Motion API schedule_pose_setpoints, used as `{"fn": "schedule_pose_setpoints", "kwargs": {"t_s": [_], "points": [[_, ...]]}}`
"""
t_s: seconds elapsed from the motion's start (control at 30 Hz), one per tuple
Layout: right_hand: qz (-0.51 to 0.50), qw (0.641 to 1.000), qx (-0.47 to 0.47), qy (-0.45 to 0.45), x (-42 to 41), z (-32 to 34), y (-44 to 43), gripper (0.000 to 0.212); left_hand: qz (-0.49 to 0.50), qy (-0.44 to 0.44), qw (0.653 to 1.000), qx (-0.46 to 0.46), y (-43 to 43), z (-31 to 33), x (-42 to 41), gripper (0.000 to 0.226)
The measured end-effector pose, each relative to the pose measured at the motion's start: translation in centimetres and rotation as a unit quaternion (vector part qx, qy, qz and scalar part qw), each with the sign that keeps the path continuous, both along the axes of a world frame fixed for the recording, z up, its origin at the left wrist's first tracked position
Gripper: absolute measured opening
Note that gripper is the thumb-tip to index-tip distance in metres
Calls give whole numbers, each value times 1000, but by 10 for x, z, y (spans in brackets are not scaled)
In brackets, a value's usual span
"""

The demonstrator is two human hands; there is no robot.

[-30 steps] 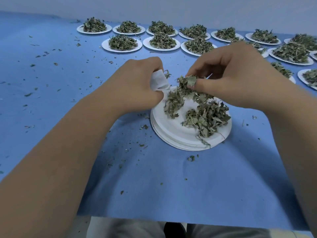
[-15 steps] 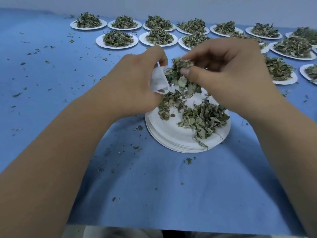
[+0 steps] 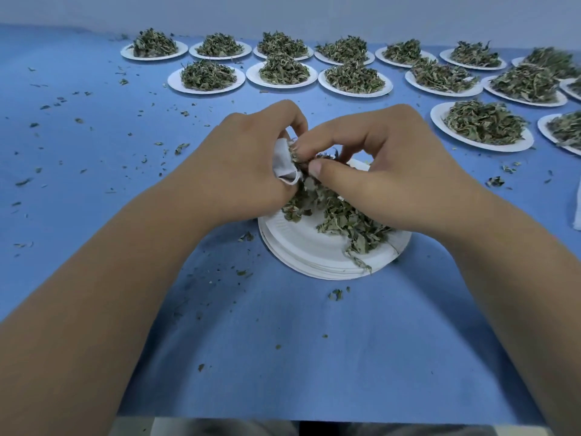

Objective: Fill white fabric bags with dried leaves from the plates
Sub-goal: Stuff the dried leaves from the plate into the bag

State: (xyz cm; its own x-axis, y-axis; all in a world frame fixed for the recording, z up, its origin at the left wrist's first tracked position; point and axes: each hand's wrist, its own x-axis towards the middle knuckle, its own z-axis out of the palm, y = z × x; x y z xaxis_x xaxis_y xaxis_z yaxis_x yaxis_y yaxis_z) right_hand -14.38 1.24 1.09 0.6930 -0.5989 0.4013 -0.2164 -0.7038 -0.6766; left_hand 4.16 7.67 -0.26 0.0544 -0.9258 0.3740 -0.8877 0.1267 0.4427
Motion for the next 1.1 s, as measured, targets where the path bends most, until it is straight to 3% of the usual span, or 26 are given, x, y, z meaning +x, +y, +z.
{"fn": "schedule_pose_setpoints", "kwargs": {"t_s": [0.17, 0.27, 0.33, 0.47, 0.57, 0.67, 0.83, 0.97, 1.1], "points": [[-8, 1000, -22, -17, 1, 3, 0, 18, -28, 24, 999, -12, 1, 0, -7, 50], [-27, 999, -35, -16, 4, 2, -1, 26, -53, 20, 998, -18, 1, 0, -14, 52], [-57, 998, -34, -14, 7, 1, -1, 31, -61, 14, 998, -22, 1, 2, -15, 65], [-82, 995, 62, 11, 10, 1, -4, 41, -83, 12, 996, -32, 2, 6, -17, 90], [-44, 988, 148, 15, 11, 2, -8, 41, -100, 2, 992, -72, 2, 10, -22, 83], [-59, 987, 145, -25, 11, 3, -12, 37, -104, 18, 989, -106, 2, 10, -23, 79], [-85, 985, 136, -59, 9, -2, -16, 35, -101, 106, 988, -52, 8, 12, -10, 77], [-120, 986, 95, -65, 13, -5, -17, 29, -35, 138, 985, -99, 9, 13, -9, 35], [-124, 989, 45, -68, 15, -6, -15, 24, -37, 141, 984, -99, 6, 10, -18, 24]]}}
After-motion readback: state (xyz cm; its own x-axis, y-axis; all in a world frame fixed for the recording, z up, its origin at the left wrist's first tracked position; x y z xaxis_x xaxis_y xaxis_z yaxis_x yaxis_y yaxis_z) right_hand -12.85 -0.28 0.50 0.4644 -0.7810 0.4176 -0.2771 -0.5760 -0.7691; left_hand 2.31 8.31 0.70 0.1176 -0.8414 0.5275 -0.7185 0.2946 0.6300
